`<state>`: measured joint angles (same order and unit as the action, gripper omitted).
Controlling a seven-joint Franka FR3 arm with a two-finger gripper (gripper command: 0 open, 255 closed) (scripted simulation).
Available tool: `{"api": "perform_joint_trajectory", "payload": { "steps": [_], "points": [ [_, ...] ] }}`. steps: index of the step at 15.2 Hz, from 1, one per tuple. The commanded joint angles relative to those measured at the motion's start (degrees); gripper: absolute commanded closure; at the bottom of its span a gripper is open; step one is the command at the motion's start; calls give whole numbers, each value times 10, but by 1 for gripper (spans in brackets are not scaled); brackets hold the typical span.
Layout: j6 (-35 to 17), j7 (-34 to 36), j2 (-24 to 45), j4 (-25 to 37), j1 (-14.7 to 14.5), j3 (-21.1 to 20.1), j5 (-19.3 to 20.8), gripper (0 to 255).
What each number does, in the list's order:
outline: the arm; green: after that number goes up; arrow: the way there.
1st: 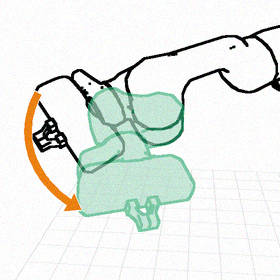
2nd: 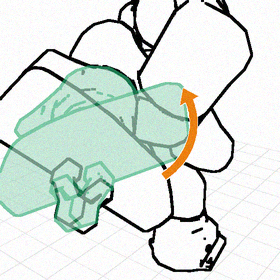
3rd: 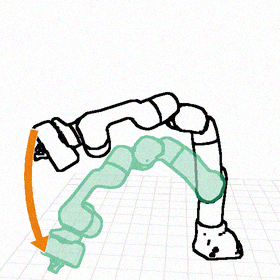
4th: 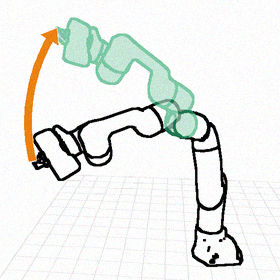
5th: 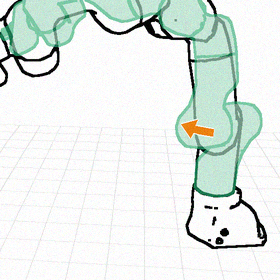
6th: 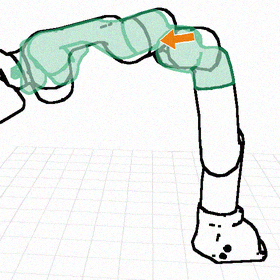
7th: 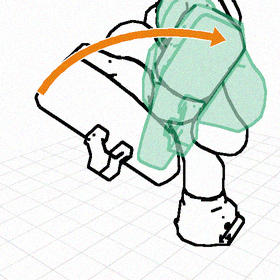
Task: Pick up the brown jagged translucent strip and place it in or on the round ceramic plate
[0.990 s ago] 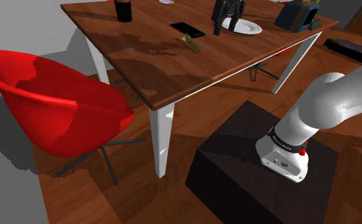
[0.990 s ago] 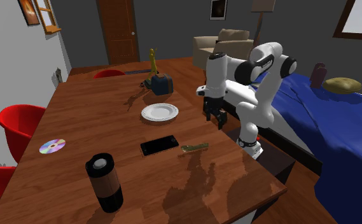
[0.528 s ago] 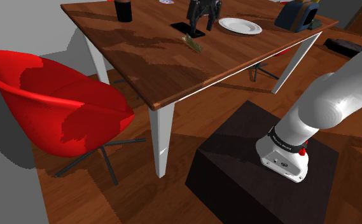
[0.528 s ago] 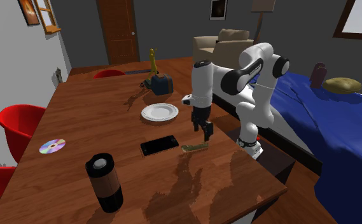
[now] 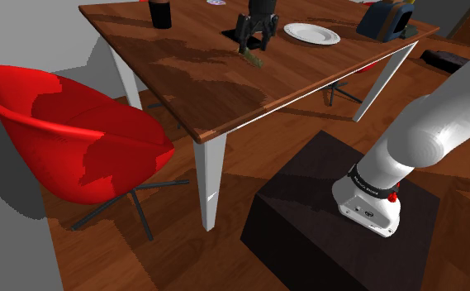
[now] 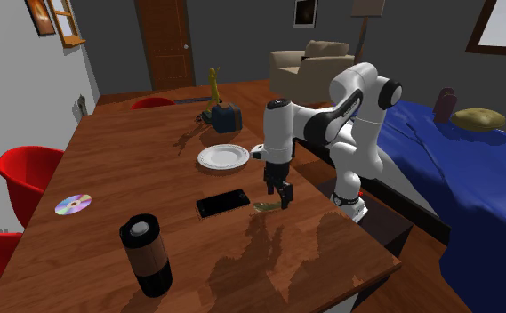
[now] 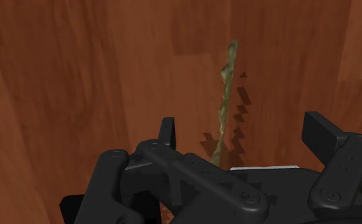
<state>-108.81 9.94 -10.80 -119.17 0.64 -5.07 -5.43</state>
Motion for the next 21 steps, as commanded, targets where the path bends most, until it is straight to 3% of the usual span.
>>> {"api": "perform_joint_trajectory", "payload": {
  "steps": [1,8,9,18,21],
  "points": [
    [-12,0,2,-10,0,-1,0,0],
    [-12,0,2,-10,0,-1,0,0],
    [-12,0,2,-10,0,-1,0,255],
    [-12,0,2,-10,0,-1,0,255],
    [11,1,-1,10,0,0,0,255]
  ]
}}
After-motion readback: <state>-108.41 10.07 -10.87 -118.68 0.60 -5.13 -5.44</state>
